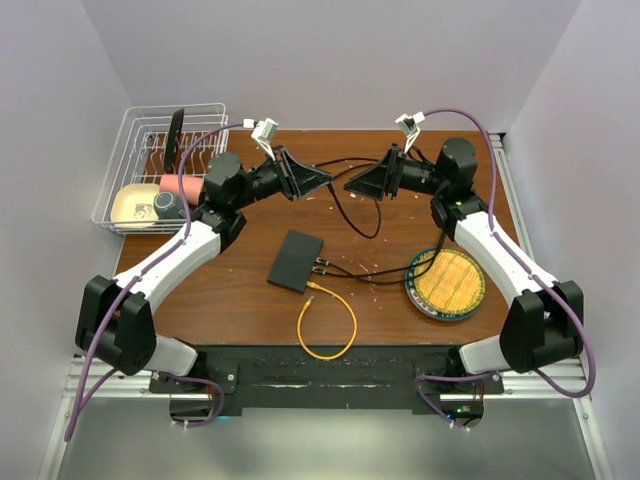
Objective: Insert the plug into the switch port
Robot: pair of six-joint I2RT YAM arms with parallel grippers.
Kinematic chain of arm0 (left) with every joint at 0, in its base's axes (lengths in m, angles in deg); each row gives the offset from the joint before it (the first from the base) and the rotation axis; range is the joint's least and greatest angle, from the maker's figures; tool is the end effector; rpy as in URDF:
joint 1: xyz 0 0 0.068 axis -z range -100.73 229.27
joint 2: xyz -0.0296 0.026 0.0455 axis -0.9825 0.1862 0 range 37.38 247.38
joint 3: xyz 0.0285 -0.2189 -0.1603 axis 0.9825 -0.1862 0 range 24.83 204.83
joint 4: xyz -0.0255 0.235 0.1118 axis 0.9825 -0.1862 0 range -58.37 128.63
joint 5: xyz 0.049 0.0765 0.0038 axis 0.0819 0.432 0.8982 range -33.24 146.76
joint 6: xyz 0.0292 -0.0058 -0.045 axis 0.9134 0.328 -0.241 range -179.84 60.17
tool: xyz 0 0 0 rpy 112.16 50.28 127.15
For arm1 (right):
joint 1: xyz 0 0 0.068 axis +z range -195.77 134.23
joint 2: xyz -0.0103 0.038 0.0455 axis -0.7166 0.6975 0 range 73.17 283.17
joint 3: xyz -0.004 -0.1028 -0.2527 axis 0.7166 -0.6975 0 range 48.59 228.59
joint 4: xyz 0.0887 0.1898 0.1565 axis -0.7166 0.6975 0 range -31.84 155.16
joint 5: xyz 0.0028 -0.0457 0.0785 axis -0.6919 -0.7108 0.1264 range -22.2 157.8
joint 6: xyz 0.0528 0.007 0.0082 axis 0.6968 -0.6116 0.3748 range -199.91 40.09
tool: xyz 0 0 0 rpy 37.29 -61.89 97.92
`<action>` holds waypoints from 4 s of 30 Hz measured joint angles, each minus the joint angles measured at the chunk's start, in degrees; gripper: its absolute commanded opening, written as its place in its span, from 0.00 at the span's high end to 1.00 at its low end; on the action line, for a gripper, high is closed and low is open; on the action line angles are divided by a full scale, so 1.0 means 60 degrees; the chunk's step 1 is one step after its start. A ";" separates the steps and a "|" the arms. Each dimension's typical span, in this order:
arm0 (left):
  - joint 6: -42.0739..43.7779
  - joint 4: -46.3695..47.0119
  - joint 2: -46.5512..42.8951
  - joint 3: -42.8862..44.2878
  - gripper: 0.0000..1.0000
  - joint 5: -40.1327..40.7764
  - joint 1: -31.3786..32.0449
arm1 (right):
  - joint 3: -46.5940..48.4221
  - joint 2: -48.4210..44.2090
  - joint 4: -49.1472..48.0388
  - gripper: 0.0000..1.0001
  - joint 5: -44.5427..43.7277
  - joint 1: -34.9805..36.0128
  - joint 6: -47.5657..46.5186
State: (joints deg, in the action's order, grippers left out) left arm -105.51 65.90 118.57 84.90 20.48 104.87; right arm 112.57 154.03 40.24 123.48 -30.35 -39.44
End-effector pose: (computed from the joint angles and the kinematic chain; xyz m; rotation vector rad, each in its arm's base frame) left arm 0.2903 -0.1623 0.3530 0.2900 1.6433 -1.4343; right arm 0.3046 0.1145 0.3621 -0.4823 1.7097 1.4764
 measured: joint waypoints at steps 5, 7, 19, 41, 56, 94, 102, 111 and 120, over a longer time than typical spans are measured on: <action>-0.0149 0.0798 0.0000 0.0000 1.00 -0.0561 0.0000 | 0.0000 0.0106 -0.0984 0.38 0.0583 0.0007 0.0867; -0.0295 0.1107 0.0018 0.0000 1.00 -0.0776 0.0000 | -0.0004 0.0182 -0.1282 0.39 0.0699 0.0007 0.1144; -0.0809 0.2018 0.0251 0.0004 1.00 -0.1366 0.0004 | -0.0127 0.0674 -0.2473 0.43 0.0965 0.0251 0.2284; -0.1009 0.2080 0.0328 0.0004 1.00 -0.1413 0.0000 | -0.0430 0.0692 -0.3133 1.00 0.1184 0.0619 0.2772; -0.0339 0.0554 0.0233 0.0357 0.00 -0.0590 0.0029 | 0.0022 0.0616 -0.0313 1.00 0.0805 0.0630 0.0583; 0.2095 -0.5213 -0.0852 0.1162 0.00 0.3442 -0.0142 | 0.0969 -0.2980 0.6776 1.00 -0.6182 0.2313 -0.7293; 0.2098 -0.5329 -0.0838 0.1162 0.00 0.3432 -0.0248 | 0.0776 -0.2834 0.6666 1.00 -0.6353 0.2320 -0.7351; 0.2302 -0.5676 -0.0361 0.0892 0.03 0.3340 -0.0641 | 0.0058 -0.1188 0.6579 1.00 -0.6670 0.2320 -0.7144; 0.2561 -0.6084 0.0477 0.0299 0.14 0.3337 -0.1016 | -0.0160 0.1056 0.6626 1.00 -0.7275 0.2645 -0.7031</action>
State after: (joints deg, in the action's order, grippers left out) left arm -90.14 29.40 121.43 86.69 40.50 98.78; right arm 111.61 160.37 80.00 79.83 -14.48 -81.62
